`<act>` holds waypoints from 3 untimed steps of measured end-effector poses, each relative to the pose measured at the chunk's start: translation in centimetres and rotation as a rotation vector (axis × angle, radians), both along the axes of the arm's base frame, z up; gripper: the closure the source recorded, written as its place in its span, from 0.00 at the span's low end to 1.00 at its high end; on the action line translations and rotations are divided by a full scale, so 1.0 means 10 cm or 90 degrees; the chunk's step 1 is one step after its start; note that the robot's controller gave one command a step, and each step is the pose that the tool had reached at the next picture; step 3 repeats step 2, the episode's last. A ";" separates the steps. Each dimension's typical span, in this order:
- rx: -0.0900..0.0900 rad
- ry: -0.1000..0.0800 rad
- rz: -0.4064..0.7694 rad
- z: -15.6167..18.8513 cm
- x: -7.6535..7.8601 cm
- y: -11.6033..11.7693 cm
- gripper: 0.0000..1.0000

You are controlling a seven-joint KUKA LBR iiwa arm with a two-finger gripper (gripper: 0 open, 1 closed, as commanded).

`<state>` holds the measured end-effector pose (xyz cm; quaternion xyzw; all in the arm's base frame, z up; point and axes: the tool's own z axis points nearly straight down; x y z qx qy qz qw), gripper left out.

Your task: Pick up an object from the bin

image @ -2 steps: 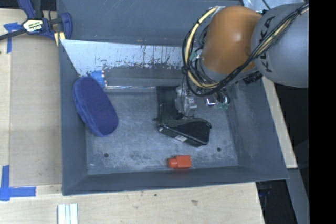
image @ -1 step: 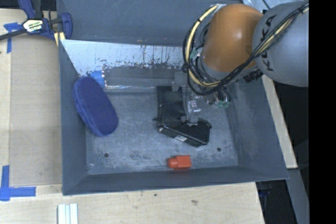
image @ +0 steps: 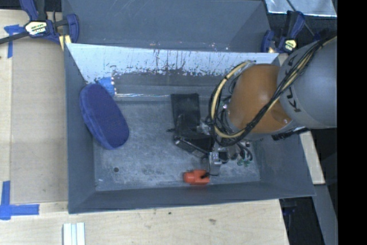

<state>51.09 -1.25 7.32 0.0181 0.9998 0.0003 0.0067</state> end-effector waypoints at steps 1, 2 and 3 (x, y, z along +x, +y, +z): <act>0.001 -0.004 0.003 0.03 0.03 0.02 1.00; 0.000 0.005 -0.042 2.20 0.01 -0.17 1.00; 0.000 0.005 -0.042 2.20 0.01 -0.17 1.00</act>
Offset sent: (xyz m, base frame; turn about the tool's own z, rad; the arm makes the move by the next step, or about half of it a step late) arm 0.0000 0.0000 0.0000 0.0000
